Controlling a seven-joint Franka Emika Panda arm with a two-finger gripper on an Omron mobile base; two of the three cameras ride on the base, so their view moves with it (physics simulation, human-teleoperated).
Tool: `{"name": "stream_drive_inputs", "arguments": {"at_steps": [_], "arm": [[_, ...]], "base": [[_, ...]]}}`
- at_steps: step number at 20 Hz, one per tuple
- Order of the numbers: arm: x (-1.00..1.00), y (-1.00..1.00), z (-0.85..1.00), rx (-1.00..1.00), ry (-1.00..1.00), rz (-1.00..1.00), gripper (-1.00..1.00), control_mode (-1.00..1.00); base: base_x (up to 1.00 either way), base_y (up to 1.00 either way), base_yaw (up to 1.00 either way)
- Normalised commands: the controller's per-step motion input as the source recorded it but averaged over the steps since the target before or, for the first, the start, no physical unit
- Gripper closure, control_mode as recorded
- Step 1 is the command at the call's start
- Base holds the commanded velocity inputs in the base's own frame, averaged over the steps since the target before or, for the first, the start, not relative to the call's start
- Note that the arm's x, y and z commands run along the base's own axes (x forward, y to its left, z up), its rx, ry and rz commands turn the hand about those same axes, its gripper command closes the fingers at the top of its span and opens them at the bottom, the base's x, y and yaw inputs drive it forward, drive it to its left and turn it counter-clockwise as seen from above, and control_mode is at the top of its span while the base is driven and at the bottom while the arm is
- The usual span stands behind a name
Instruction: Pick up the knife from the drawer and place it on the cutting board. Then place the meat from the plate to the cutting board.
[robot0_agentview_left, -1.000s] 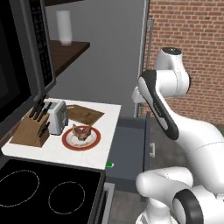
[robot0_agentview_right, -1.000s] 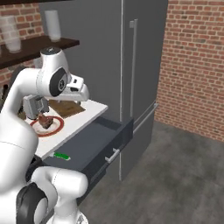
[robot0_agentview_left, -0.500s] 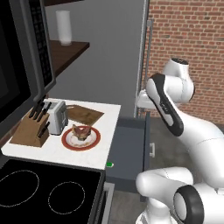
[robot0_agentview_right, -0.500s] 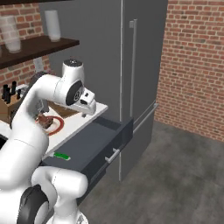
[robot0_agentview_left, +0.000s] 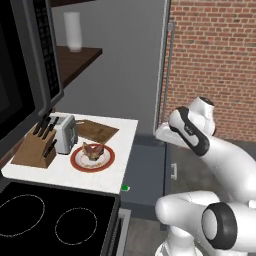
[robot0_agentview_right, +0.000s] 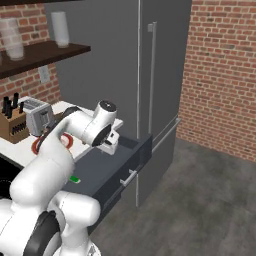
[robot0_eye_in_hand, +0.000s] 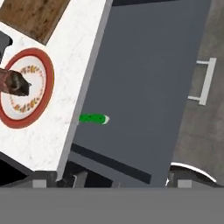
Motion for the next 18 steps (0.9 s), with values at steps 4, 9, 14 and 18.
{"name": "stream_drive_inputs", "arguments": {"at_steps": [4, 9, 14, 18], "arm": [[0.38, 0.12, -0.63, -0.08, -0.01, 0.0, -1.0, -1.0], [0.51, 0.13, -0.45, -0.1, 0.01, -0.01, -1.0, -1.0], [0.52, 0.21, -0.43, -0.04, 0.05, 0.0, -1.0, -1.0], [0.34, 0.17, -0.47, 0.0, 0.05, -0.01, -1.0, -1.0]], "base": [[0.0, 0.0, 0.0], [0.0, 0.0, 0.0], [0.0, 0.0, 0.0], [0.0, 0.0, 0.0]]}}
